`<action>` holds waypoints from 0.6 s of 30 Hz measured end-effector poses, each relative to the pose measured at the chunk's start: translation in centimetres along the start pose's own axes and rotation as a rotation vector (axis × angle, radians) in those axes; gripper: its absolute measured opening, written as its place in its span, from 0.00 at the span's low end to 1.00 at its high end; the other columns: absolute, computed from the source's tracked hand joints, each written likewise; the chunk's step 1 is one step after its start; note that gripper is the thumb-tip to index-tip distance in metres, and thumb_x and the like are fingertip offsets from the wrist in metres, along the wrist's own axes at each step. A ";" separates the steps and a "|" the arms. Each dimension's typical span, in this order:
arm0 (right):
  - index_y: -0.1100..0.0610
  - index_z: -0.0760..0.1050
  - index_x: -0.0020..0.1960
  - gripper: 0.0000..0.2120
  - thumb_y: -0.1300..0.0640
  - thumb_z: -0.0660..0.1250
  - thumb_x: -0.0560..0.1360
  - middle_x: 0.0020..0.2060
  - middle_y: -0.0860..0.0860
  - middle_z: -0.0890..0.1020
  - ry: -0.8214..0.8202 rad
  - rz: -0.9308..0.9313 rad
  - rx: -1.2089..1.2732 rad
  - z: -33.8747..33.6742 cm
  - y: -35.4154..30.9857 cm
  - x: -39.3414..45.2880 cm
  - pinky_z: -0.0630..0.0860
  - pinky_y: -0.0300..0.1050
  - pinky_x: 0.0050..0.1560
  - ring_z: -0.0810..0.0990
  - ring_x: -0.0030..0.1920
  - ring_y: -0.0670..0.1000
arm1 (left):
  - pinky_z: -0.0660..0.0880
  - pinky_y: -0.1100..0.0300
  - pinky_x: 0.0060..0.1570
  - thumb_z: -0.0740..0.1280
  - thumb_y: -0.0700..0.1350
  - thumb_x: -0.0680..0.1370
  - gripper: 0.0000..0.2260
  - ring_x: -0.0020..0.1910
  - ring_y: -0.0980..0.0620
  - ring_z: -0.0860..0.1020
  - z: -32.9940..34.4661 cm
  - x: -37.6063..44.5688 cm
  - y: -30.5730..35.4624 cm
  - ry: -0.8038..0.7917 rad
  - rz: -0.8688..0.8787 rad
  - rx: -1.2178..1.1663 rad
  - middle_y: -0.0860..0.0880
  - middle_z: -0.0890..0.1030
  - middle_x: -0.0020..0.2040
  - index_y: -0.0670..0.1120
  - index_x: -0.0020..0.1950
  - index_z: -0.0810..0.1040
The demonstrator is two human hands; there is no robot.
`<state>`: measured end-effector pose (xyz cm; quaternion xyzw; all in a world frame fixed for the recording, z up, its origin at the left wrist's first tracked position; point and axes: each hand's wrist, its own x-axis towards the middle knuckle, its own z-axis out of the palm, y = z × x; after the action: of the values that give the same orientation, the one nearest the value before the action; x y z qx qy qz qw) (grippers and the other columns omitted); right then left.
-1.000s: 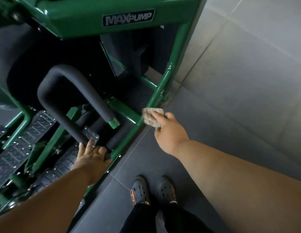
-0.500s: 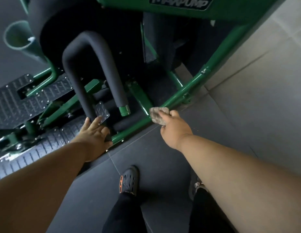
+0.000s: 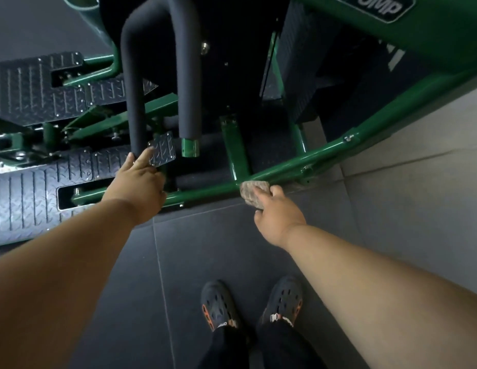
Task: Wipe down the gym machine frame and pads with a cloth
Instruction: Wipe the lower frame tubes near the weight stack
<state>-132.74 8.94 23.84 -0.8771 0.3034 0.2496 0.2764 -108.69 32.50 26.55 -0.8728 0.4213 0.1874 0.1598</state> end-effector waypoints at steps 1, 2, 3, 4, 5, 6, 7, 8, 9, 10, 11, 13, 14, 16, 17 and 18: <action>0.40 0.57 0.83 0.30 0.50 0.60 0.83 0.71 0.50 0.62 0.009 0.001 -0.020 0.3 0.3 0.6 0.77 0.55 0.63 0.74 0.64 0.58 | 0.49 0.38 0.82 0.67 0.55 0.80 0.12 0.85 0.45 0.46 0.5 0.0 0.1 0.046 -0.011 -0.006 0.49 0.83 0.61 0.49 0.52 0.84; 0.40 0.57 0.83 0.30 0.49 0.60 0.83 0.73 0.51 0.62 0.012 -0.001 -0.044 0.5 0.7 1.3 0.76 0.54 0.65 0.73 0.66 0.58 | 0.52 0.37 0.82 0.68 0.53 0.79 0.10 0.85 0.44 0.50 0.9 -0.1 0.3 0.086 -0.024 -0.007 0.48 0.85 0.57 0.48 0.49 0.85; 0.40 0.58 0.83 0.29 0.49 0.59 0.84 0.74 0.51 0.62 0.023 -0.013 -0.072 0.9 1.1 2.3 0.75 0.53 0.67 0.71 0.67 0.58 | 0.54 0.35 0.80 0.69 0.50 0.77 0.09 0.84 0.44 0.53 1.3 -0.2 0.4 0.132 -0.044 -0.006 0.46 0.85 0.54 0.47 0.46 0.85; 0.41 0.60 0.82 0.27 0.49 0.59 0.84 0.75 0.52 0.62 0.045 -0.033 -0.111 1.1 1.6 3.2 0.74 0.52 0.67 0.71 0.67 0.58 | 0.55 0.34 0.80 0.70 0.49 0.76 0.07 0.84 0.44 0.55 1.7 -0.1 0.8 0.177 -0.076 -0.007 0.45 0.86 0.53 0.47 0.43 0.85; 0.41 0.61 0.82 0.26 0.48 0.58 0.84 0.75 0.53 0.63 0.066 -0.056 -0.153 1.3 2.1 4.3 0.74 0.52 0.67 0.71 0.66 0.58 | 0.53 0.35 0.80 0.71 0.48 0.75 0.07 0.84 0.44 0.56 1.9 0.1 1.3 0.208 -0.117 -0.011 0.44 0.86 0.53 0.46 0.43 0.86; 0.42 0.62 0.81 0.25 0.48 0.58 0.85 0.75 0.53 0.63 0.079 -0.074 -0.184 1.7 2.6 5.3 0.74 0.53 0.67 0.71 0.65 0.58 | 0.51 0.36 0.80 0.71 0.48 0.74 0.06 0.84 0.43 0.56 2.1 0.1 2.2 0.225 -0.161 -0.022 0.43 0.86 0.53 0.46 0.43 0.85; 0.43 0.64 0.80 0.24 0.48 0.58 0.85 0.75 0.53 0.64 0.089 -0.094 -0.201 2.2 3.0 6.5 0.74 0.53 0.66 0.71 0.64 0.58 | 0.49 0.36 0.80 0.70 0.48 0.74 0.07 0.83 0.42 0.59 2.3 0.1 3.3 0.240 -0.204 -0.036 0.43 0.86 0.53 0.46 0.44 0.85; 0.43 0.65 0.80 0.23 0.48 0.57 0.85 0.74 0.53 0.65 0.093 -0.108 -0.211 2.8 3.5 7.6 0.74 0.54 0.65 0.72 0.63 0.58 | 0.48 0.37 0.81 0.70 0.49 0.74 0.08 0.82 0.39 0.62 2.7 0.2 4.6 0.250 -0.237 -0.050 0.43 0.86 0.53 0.46 0.47 0.85; 0.44 0.65 0.79 0.23 0.49 0.57 0.85 0.74 0.53 0.65 0.092 -0.124 -0.220 3.3 4.1 8.6 0.74 0.54 0.64 0.72 0.62 0.58 | 0.47 0.38 0.81 0.70 0.50 0.74 0.11 0.80 0.38 0.65 3.3 0.3 6.1 0.256 -0.262 -0.060 0.43 0.86 0.54 0.46 0.50 0.85; 0.44 0.66 0.79 0.23 0.49 0.57 0.85 0.74 0.53 0.65 0.095 -0.146 -0.236 3.7 4.6 9.6 0.74 0.54 0.64 0.72 0.62 0.58 | 0.46 0.39 0.81 0.70 0.52 0.74 0.13 0.79 0.37 0.66 3.9 0.5 7.7 0.265 -0.278 -0.072 0.42 0.85 0.56 0.46 0.54 0.85; 0.44 0.66 0.79 0.22 0.50 0.58 0.85 0.74 0.53 0.65 0.100 -0.163 -0.256 4.2 5.2 10.6 0.74 0.53 0.64 0.72 0.62 0.58 | 0.46 0.40 0.81 0.70 0.53 0.74 0.16 0.79 0.36 0.66 4.6 0.9 9.2 0.270 -0.277 -0.091 0.42 0.84 0.60 0.46 0.58 0.84; 0.45 0.66 0.79 0.23 0.51 0.59 0.85 0.75 0.54 0.65 0.114 -0.207 -0.309 4.9 6.4 12.8 0.72 0.53 0.66 0.70 0.67 0.59 | 0.46 0.40 0.82 0.70 0.54 0.75 0.20 0.81 0.36 0.63 6.3 2.5 11.9 0.265 -0.249 -0.139 0.43 0.82 0.65 0.47 0.63 0.82; 0.45 0.66 0.79 0.23 0.52 0.60 0.84 0.76 0.54 0.65 0.115 -0.241 -0.349 5.2 6.9 13.8 0.71 0.54 0.67 0.68 0.70 0.60 | 0.48 0.39 0.82 0.69 0.55 0.76 0.21 0.81 0.36 0.62 7.2 3.5 12.9 0.244 -0.246 -0.161 0.44 0.81 0.67 0.47 0.65 0.81; 0.46 0.66 0.80 0.24 0.52 0.60 0.84 0.77 0.55 0.64 0.115 -0.296 -0.420 5.9 7.8 16.0 0.67 0.55 0.70 0.66 0.73 0.61 | 0.50 0.40 0.82 0.66 0.57 0.78 0.23 0.82 0.38 0.60 9.1 5.8 14.5 0.135 -0.254 -0.190 0.46 0.78 0.71 0.50 0.71 0.77; 0.46 0.67 0.79 0.24 0.51 0.60 0.84 0.77 0.55 0.65 0.127 -0.314 -0.455 6.2 8.2 17.1 0.66 0.55 0.70 0.66 0.73 0.61 | 0.50 0.41 0.82 0.65 0.58 0.80 0.25 0.83 0.40 0.58 10.2 6.9 14.9 0.080 -0.260 -0.199 0.47 0.75 0.74 0.51 0.75 0.74; 0.47 0.70 0.78 0.23 0.50 0.60 0.83 0.75 0.54 0.67 0.155 -0.333 -0.492 6.5 8.6 18.2 0.65 0.56 0.70 0.66 0.71 0.60 | 0.52 0.42 0.82 0.64 0.58 0.80 0.25 0.83 0.41 0.59 11.6 8.2 15.1 0.032 -0.265 -0.212 0.47 0.73 0.76 0.51 0.77 0.72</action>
<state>-127.67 0.22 5.33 -0.9717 0.1062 0.1995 0.0687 -118.25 23.05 10.79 -0.9356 0.2828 0.1942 0.0836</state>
